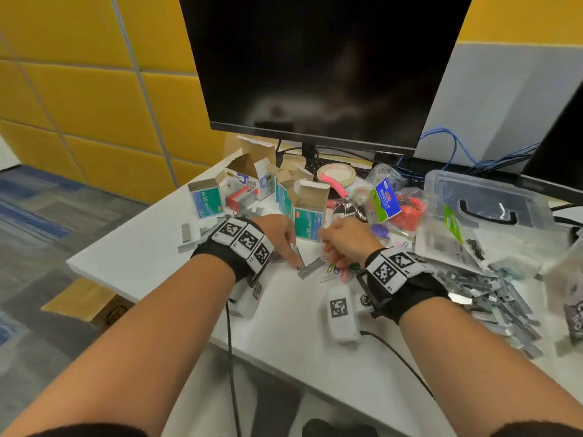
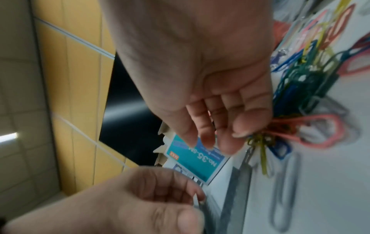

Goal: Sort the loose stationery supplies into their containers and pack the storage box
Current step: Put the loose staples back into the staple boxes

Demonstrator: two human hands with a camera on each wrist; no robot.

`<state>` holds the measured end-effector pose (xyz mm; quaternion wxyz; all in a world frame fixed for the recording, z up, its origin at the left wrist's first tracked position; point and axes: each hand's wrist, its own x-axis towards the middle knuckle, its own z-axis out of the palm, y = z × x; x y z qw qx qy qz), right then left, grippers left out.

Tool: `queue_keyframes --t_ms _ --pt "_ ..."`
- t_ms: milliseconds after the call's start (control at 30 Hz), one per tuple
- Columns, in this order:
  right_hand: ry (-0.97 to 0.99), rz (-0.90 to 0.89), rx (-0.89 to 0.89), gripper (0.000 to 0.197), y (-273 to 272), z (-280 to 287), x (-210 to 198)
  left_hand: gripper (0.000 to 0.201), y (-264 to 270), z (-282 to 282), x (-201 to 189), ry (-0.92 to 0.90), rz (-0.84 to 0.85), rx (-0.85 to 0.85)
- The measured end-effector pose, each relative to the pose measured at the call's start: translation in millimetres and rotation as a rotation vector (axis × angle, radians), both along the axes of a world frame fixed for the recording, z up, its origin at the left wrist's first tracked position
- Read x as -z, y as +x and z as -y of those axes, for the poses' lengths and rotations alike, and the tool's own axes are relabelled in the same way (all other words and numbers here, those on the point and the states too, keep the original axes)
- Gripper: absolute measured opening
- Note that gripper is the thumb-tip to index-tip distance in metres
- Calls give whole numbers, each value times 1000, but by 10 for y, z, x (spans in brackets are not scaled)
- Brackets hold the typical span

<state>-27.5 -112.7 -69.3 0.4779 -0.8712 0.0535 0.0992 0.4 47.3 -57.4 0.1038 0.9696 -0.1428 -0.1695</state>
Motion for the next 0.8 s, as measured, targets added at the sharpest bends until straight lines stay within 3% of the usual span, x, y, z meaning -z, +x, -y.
queue_keyframes --t_ms 133,333,667,800 --pt "-312 9 -211 17 -86 -159 -35 50 -26 -28 17 -17 31 11" --pt "-488 51 -266 22 -178 -369 -112 49 -47 -103 -10 -121 131 90" --pt "-425 104 -84 13 -33 -555 -190 37 180 -376 -34 -438 151 176" --pt "-348 131 -45 11 48 -672 -216 34 272 -548 -57 -594 74 192"
